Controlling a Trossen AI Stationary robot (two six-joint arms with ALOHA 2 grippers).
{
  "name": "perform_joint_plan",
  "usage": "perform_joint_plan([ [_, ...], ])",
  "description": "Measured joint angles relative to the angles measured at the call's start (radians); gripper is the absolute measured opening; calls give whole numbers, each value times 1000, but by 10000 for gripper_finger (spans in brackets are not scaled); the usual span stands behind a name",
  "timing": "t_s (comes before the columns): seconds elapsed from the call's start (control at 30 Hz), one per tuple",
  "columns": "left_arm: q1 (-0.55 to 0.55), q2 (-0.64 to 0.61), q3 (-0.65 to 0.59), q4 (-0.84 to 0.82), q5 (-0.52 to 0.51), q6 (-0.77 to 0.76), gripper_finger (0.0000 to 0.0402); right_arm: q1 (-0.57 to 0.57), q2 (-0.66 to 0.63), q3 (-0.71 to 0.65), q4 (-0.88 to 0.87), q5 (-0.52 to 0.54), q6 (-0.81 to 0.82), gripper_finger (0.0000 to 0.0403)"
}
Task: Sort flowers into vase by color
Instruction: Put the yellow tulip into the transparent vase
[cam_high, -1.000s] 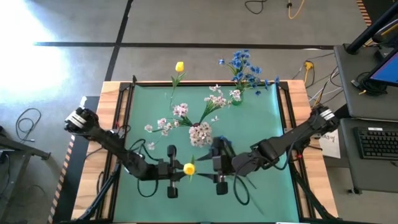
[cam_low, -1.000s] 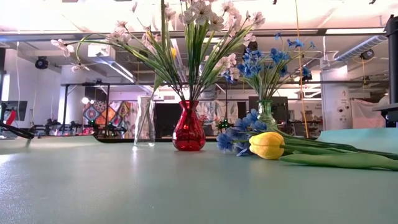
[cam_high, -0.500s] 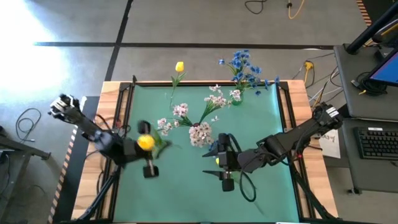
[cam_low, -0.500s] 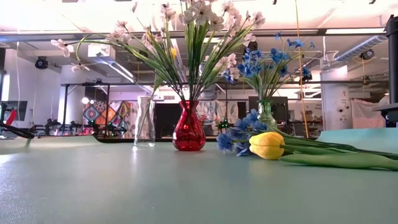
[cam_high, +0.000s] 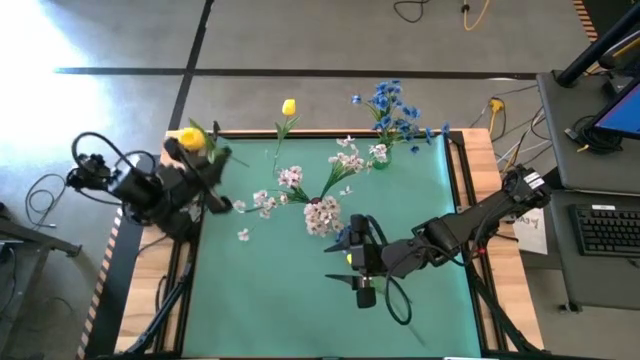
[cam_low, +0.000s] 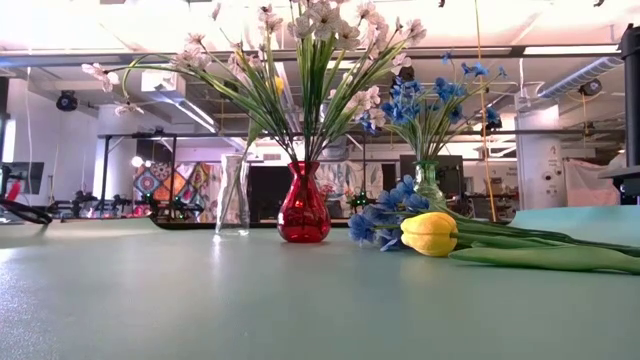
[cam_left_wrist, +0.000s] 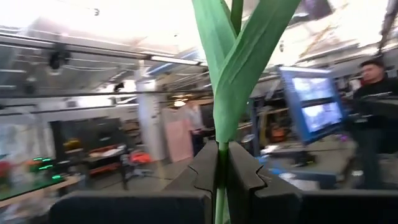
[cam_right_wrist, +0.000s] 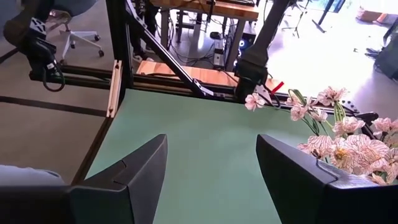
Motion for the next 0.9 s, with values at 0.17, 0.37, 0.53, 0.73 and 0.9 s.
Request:
perform_joint_plan([
  [0.17, 115, -85, 0, -158, 9, -41, 0, 0, 1, 0, 0, 0, -22, 240],
  [0.37, 286, -124, -11, -422, 194, -254, 0, -7, 1, -4, 5, 0, -108, 240],
  [0.53, 413, -142, -35, -456, 242, -276, 0, -27, 2, -11, 3, 1, -128, 240],
  [0.73, 555, -200, -59, -491, 463, -375, 0, -43, 2, -11, 3, 1, -128, 240],
  [0.9, 680, -193, -74, -547, 552, -451, 0, -59, 2, -14, 4, 0, -136, 240],
])
